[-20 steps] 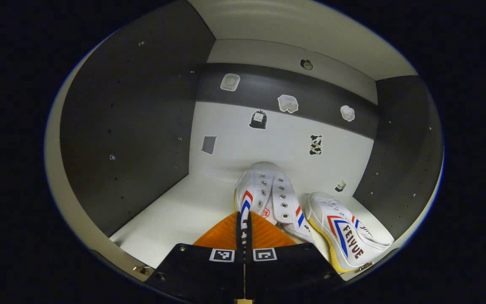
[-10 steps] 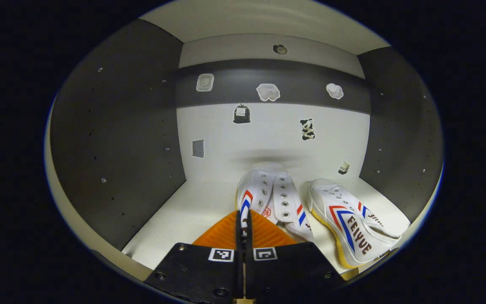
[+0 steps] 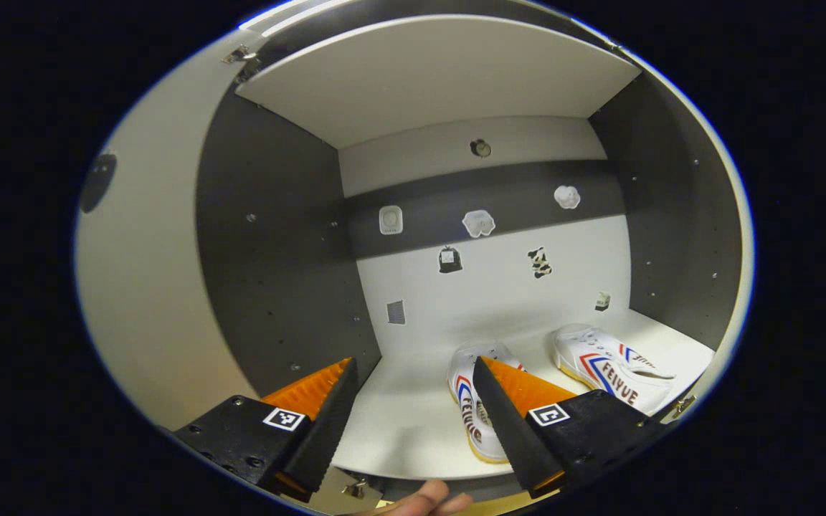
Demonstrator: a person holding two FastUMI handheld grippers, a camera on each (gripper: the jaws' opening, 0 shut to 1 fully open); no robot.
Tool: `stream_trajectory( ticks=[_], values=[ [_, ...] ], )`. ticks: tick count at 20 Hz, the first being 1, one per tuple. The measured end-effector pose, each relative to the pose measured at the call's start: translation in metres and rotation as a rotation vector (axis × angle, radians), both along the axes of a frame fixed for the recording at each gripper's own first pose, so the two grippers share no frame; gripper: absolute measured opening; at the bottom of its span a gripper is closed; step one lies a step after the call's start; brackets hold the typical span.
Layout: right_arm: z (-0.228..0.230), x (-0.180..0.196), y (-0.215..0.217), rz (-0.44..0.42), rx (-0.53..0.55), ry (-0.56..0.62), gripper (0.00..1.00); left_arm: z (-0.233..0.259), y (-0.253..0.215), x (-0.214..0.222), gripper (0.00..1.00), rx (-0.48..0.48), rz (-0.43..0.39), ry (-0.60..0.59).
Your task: Grab one shoe with the right hand and put it into the shoe cabinet, grab the other shoe with the left hand and put it into the shoe cabinet; then close the right door with the right hand and the left door with the left hand.
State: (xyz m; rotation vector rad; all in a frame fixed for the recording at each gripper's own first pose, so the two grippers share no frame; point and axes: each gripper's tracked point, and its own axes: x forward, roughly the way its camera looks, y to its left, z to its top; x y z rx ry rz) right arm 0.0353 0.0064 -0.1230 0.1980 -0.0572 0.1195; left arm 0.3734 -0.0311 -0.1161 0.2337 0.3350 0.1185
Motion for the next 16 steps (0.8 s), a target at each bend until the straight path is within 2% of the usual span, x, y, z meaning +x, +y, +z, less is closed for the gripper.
stream_trajectory(
  ticks=[1,3,7,9,11,13,16],
  values=[
    [-0.003,0.002,0.0,-0.005,-0.008,0.009,0.98,-0.002,0.0,-0.023,0.98,-0.036,-0.001,0.042],
    [0.0,0.002,0.001,0.002,-0.03,-0.009,0.98,0.009,-0.012,-0.058,0.98,-0.113,-0.051,0.045],
    [0.001,0.003,-0.018,-0.064,-0.032,-0.011,0.98,0.055,-0.02,-0.132,0.98,-0.171,-0.141,-0.065],
    [0.001,0.002,-0.021,-0.072,-0.031,-0.011,0.98,0.065,-0.027,-0.172,0.98,-0.223,-0.191,-0.08],
    [0.003,0.001,-0.025,-0.069,-0.054,-0.015,0.98,0.078,-0.023,-0.212,1.0,-0.216,-0.23,-0.13],
    [0.005,-0.001,-0.036,-0.078,-0.064,-0.017,0.98,0.079,-0.012,-0.246,0.99,-0.197,-0.223,-0.158],
    [0.006,-0.005,-0.056,-0.096,-0.037,-0.004,0.98,0.057,0.011,-0.302,0.98,-0.232,-0.176,-0.109]
  ],
)
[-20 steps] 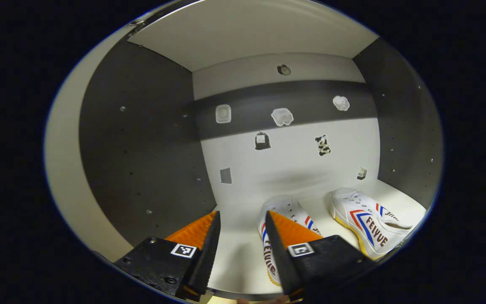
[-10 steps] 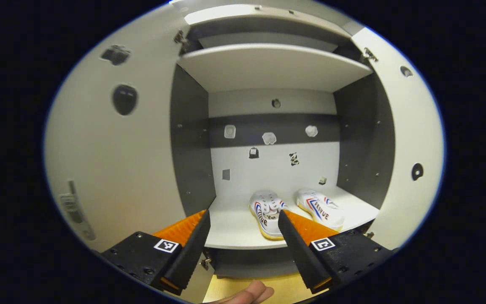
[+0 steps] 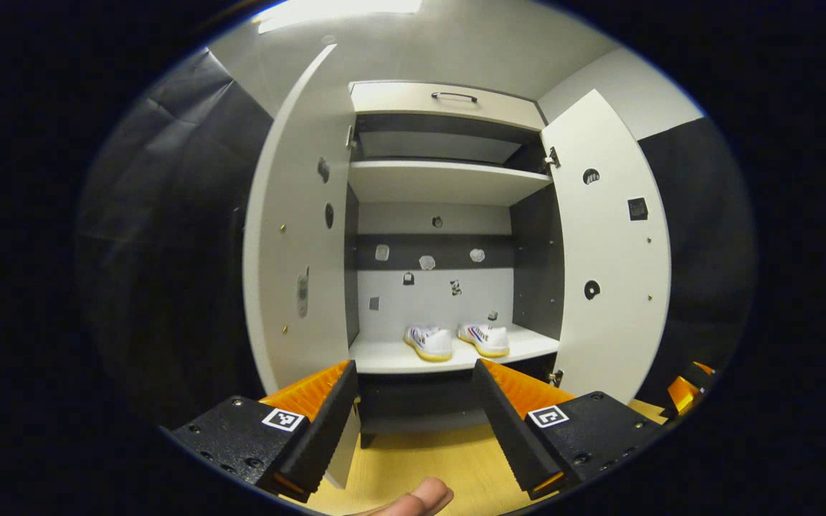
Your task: Grab one shoe with the right hand and put it into the shoe cabinet, grab the other shoe with the left hand and put it into the shoe cabinet; then close the right door with the right hand and the left door with the left hand.
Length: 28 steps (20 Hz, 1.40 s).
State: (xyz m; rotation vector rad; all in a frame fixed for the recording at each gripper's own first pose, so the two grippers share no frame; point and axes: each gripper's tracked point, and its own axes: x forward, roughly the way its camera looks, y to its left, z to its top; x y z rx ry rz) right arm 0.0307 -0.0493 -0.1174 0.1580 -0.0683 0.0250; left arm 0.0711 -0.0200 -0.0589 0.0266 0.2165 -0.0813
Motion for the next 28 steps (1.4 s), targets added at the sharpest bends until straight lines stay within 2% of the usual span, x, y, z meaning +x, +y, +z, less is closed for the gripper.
stream_trajectory(
  ticks=[3,6,7,9,10,11,12,17,18,20,21,23,26,28],
  values=[
    [0.006,-0.001,-0.024,-0.024,-0.023,0.007,0.98,-0.007,0.036,-0.029,0.98,-0.009,0.054,-0.02],
    [0.021,0.014,-0.057,-0.027,-0.077,0.022,0.98,-0.036,0.056,-0.054,0.97,-0.033,0.04,0.014],
    [0.032,0.022,-0.07,-0.023,-0.084,0.027,0.98,-0.038,0.062,-0.062,0.94,-0.046,0.039,0.015],
    [0.049,0.042,-0.087,0.001,-0.092,0.047,0.98,-0.028,0.07,-0.082,0.97,-0.054,0.04,-0.025],
    [0.056,0.052,-0.091,0.022,-0.104,0.06,0.94,-0.026,0.073,-0.088,0.97,-0.047,0.04,-0.051],
    [0.062,0.063,-0.096,0.033,-0.117,0.075,0.94,-0.023,0.076,-0.093,0.96,-0.036,0.038,-0.074],
    [0.068,0.073,-0.101,0.044,-0.141,0.082,0.98,-0.021,0.077,-0.097,0.96,-0.021,0.03,-0.09],
    [0.088,0.129,-0.103,0.097,-0.24,0.103,0.99,-0.01,0.081,-0.116,0.96,0.026,0.008,-0.163],
    [0.089,0.141,-0.105,0.103,-0.245,0.119,0.98,-0.01,0.079,-0.118,0.93,0.022,-0.008,-0.168],
    [0.092,0.161,-0.109,0.113,-0.23,0.146,0.98,-0.014,0.081,-0.12,0.96,0.019,-0.023,-0.166],
    [0.092,0.167,-0.103,0.142,-0.205,0.173,0.94,-0.014,0.085,-0.12,0.96,0.021,-0.02,-0.169],
    [0.095,0.176,-0.095,0.179,-0.134,0.212,0.98,-0.013,0.088,-0.121,0.96,-0.009,-0.033,-0.177],
    [0.11,0.192,-0.102,0.133,-0.12,0.196,0.98,-0.024,0.097,-0.122,0.96,-0.021,-0.036,-0.156],
    [0.119,0.194,-0.094,0.138,-0.095,0.195,0.99,-0.031,0.101,-0.124,0.96,-0.015,-0.041,-0.133]
  ],
)
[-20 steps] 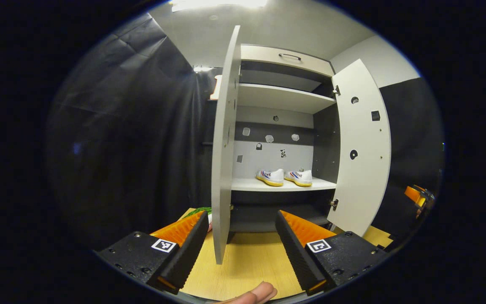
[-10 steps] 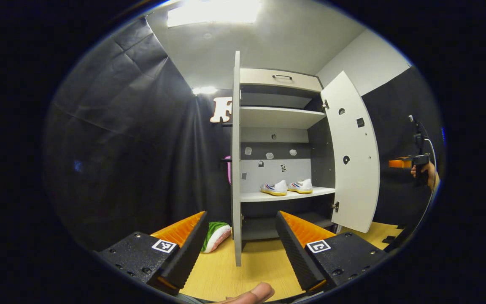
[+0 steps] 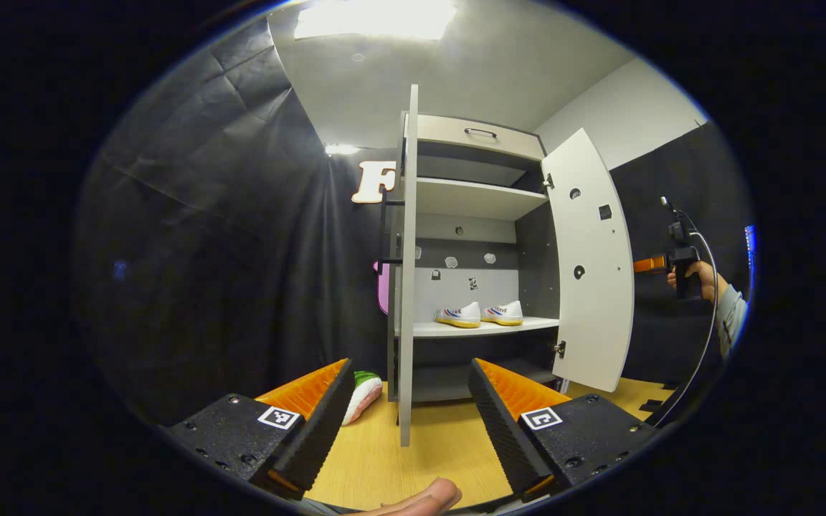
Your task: Grab one shoe with the right hand and put it into the shoe cabinet, grab the other shoe with the left hand and put it into the shoe cabinet; then close the right door with the right hand and the left door with the left hand.
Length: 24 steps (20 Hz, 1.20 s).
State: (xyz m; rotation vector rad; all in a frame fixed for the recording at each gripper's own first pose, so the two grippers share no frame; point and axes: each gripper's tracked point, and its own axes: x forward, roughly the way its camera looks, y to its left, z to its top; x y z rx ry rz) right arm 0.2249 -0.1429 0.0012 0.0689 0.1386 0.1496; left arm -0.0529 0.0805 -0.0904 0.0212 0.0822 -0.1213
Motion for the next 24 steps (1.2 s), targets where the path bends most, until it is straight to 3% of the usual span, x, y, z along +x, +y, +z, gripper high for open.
stream_trajectory(
  ticks=[2,3,4,7,8,11,12,24],
  values=[
    [0.008,-0.001,0.009,0.013,0.007,-0.012,0.99,-0.004,0.005,-0.002,0.96,-0.012,0.001,0.007],
    [0.006,-0.002,0.013,0.014,-0.007,-0.007,0.94,-0.006,0.009,-0.003,0.96,-0.016,0.004,0.012],
    [0.002,-0.003,0.016,0.01,-0.031,0.006,0.98,-0.01,0.014,-0.004,0.99,-0.017,0.01,0.018],
    [-0.007,-0.003,0.034,0.022,-0.093,0.022,0.99,-0.016,0.032,-0.008,0.96,0.002,0.044,0.031],
    [-0.006,-0.002,0.038,0.022,-0.11,0.01,0.91,-0.017,0.036,-0.011,0.96,0.0,0.052,0.032],
    [-0.006,-0.005,0.061,0.06,-0.078,0.011,0.92,-0.025,0.043,-0.018,0.93,-0.005,0.071,0.05],
    [-0.007,-0.006,0.068,0.066,-0.07,0.011,0.93,-0.026,0.043,-0.019,0.96,-0.004,0.074,0.056],
    [-0.004,-0.008,0.125,-0.039,-0.132,0.002,0.94,-0.014,0.009,-0.013,0.96,-0.023,0.029,0.048]
  ],
)
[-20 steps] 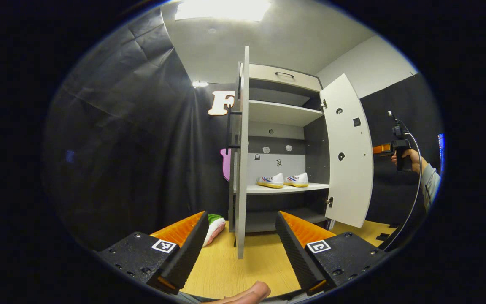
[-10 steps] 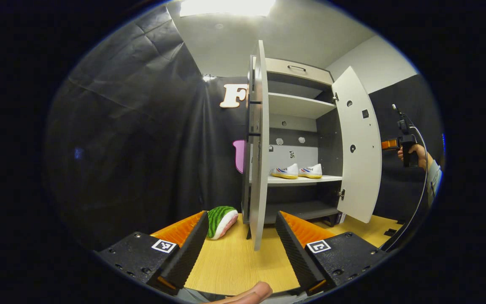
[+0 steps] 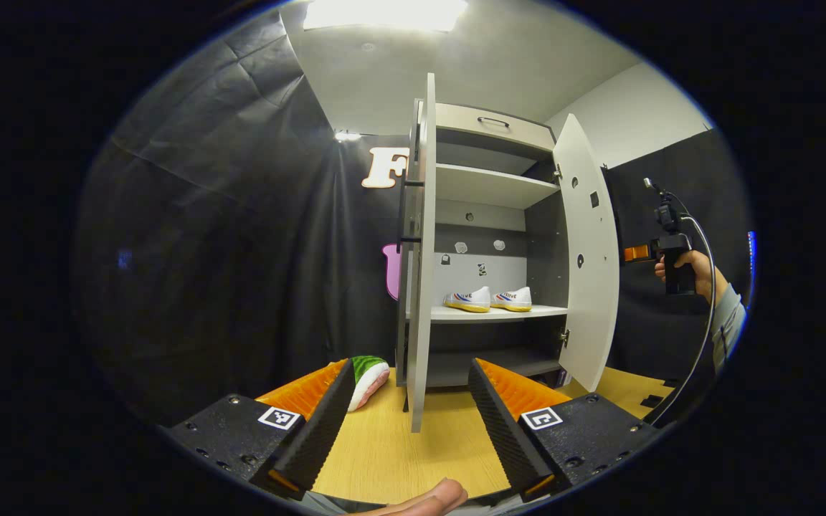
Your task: Grab one shoe with the right hand and put it into the shoe cabinet, grab the other shoe with the left hand and put it into the shoe cabinet; then close the right door with the right hand and the left door with the left hand.
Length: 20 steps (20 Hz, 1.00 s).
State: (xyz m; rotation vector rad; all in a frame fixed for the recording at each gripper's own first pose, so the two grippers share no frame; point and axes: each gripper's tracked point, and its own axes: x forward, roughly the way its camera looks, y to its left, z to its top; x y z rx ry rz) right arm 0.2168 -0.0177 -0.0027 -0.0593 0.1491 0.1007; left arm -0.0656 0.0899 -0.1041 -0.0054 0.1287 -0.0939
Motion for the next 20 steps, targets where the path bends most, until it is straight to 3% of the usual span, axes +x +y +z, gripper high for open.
stream_trajectory(
  ticks=[5,9,12,15,20],
  values=[
    [-0.001,0.004,0.035,-0.073,-0.003,-0.006,0.94,0.001,-0.007,-0.001,0.96,-0.003,-0.011,0.01],
    [-0.013,0.017,0.093,-0.041,0.021,0.0,0.92,0.0,-0.006,0.0,0.96,-0.009,-0.013,0.005],
    [-0.017,0.016,0.091,-0.172,-0.076,-0.045,0.98,0.001,-0.004,-0.001,0.96,-0.003,-0.014,0.003],
    [-0.013,0.009,0.097,-0.154,-0.095,-0.104,0.98,0.003,0.005,0.0,0.96,0.016,-0.004,-0.009],
    [-0.027,-0.028,0.097,-0.097,-0.034,-0.093,0.98,-0.001,0.022,0.002,0.93,0.018,0.039,0.002]
  ],
)
